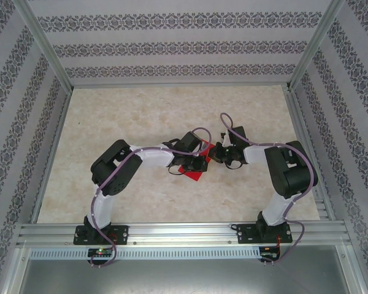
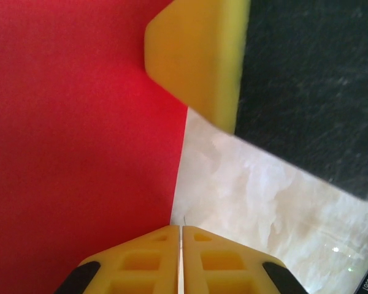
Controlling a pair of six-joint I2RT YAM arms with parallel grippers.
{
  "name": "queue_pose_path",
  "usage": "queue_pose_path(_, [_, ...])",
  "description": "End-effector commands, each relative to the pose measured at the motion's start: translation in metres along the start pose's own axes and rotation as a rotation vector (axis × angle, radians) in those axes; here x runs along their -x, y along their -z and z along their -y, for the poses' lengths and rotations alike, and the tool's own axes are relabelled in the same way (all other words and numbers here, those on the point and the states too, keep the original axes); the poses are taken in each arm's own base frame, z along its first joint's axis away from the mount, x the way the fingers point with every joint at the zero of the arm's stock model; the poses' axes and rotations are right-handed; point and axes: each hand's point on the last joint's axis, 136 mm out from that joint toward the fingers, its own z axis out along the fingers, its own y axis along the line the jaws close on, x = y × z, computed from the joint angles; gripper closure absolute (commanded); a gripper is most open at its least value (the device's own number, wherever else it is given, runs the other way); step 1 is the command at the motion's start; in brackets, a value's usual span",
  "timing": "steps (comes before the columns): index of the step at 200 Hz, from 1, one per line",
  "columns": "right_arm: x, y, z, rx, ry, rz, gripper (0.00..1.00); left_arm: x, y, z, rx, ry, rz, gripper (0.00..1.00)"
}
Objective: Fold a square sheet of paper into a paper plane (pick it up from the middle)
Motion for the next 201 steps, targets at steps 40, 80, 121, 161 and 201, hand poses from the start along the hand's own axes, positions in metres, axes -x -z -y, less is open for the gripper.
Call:
queue_pose_path(40, [-0.013, -0.011, 0.037, -0.111, -0.05, -0.038, 0.95, 0.017, -0.009, -0.008, 0.02, -0.034, 0.043, 0.9])
queue_pose_path(80, [-0.014, -0.013, 0.048, -0.146, -0.069, -0.046, 0.95, -0.001, -0.005, -0.022, 0.04, -0.027, 0.008, 0.92])
queue_pose_path(121, [-0.016, -0.014, 0.056, -0.186, -0.074, -0.061, 0.95, -0.033, 0.002, -0.031, -0.014, -0.003, -0.047, 0.93])
queue_pose_path(161, [-0.016, -0.014, 0.061, -0.209, -0.07, -0.068, 0.95, -0.055, 0.01, -0.038, -0.035, 0.008, -0.077, 0.93])
queue_pose_path(201, [-0.017, -0.015, 0.062, -0.215, -0.074, -0.074, 0.95, -0.077, 0.014, -0.046, -0.046, 0.006, -0.126, 0.94])
